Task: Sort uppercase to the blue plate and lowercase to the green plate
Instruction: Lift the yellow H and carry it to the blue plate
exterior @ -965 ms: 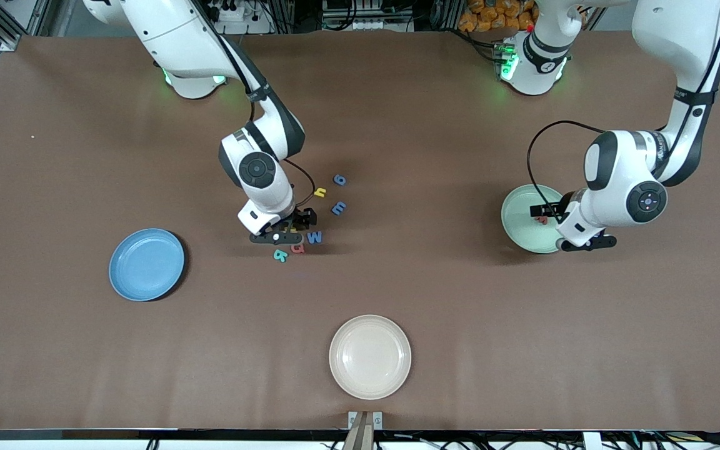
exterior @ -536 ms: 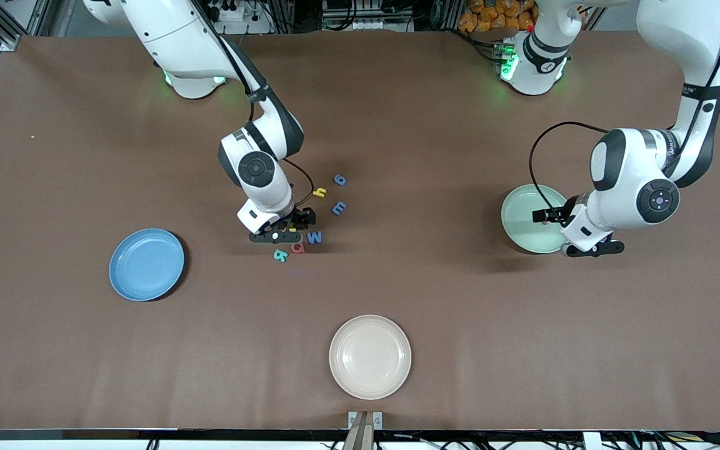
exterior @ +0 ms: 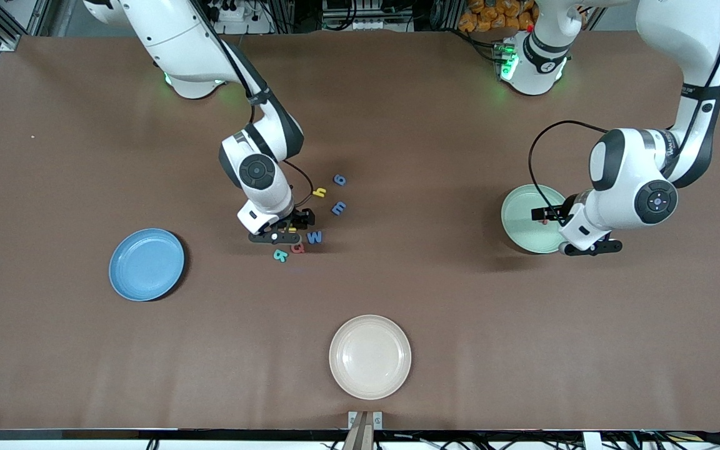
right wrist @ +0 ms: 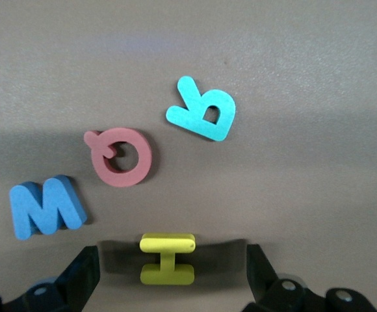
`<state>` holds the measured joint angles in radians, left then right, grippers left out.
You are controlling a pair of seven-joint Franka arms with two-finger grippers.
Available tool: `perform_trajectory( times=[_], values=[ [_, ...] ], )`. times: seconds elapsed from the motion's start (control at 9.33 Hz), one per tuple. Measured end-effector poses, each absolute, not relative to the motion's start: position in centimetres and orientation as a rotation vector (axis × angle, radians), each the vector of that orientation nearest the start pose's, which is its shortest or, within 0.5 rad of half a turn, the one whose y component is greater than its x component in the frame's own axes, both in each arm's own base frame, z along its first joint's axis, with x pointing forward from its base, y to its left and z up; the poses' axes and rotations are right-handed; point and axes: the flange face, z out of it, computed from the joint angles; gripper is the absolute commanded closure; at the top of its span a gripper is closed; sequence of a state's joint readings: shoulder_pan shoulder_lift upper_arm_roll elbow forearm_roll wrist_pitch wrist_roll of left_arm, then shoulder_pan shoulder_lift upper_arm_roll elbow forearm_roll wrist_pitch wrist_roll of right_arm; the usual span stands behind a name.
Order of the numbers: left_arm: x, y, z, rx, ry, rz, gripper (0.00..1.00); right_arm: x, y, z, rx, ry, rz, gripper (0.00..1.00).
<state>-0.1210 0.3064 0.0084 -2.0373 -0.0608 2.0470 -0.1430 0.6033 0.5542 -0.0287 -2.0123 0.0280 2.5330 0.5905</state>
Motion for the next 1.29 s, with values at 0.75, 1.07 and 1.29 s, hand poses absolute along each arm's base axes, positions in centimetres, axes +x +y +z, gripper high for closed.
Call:
perform_trajectory(
  times=[0.75, 1.07, 1.29],
  values=[
    [56.0, -6.4, 28.7, -3.106, -0.070, 0.532, 0.04, 50.7, 32.8, 17.9, -3.126, 0.134, 0.029, 1.00],
    [56.2, -6.4, 28.9, -3.108, -0.068, 0.524, 0.04, 53.5, 31.4, 22.7, -3.083, 0.173, -0.078, 1.00],
    [57.0, -6.7, 30.0, -3.119, -0.062, 0.482, 0.04, 57.0, 25.5, 26.1, -3.101, 0.116, -0.050, 1.00]
  ],
)
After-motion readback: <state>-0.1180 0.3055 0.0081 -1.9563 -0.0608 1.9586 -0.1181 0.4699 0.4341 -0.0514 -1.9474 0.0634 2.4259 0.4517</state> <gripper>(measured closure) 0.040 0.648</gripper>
